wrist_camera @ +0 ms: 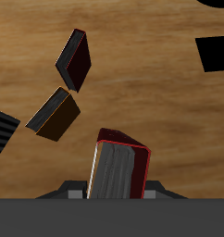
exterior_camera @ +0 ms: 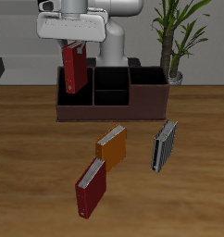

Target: Place the right red book into the back desk caddy's right compartment

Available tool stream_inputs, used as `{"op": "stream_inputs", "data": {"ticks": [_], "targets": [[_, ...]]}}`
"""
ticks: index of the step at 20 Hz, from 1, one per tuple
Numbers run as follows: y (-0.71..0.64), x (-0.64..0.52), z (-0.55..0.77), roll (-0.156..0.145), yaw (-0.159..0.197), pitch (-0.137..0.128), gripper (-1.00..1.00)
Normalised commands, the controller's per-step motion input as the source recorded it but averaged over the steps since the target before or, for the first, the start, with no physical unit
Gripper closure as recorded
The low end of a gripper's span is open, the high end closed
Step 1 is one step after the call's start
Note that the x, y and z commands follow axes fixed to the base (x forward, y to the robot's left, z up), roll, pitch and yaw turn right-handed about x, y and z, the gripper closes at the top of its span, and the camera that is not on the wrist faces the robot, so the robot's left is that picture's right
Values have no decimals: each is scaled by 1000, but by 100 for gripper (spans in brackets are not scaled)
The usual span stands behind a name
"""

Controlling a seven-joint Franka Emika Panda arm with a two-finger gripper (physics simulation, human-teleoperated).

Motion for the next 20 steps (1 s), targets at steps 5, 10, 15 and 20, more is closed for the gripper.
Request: {"op": "stream_inputs", "data": {"ticks": [5,10,15,20], "targets": [[183,-241,197,-16,-10,4,100],[320,-374,160,-16,41,-14,100],[372,-314,25,39,76,28,100],[234,-227,81,-15,44,-18,100]]}}
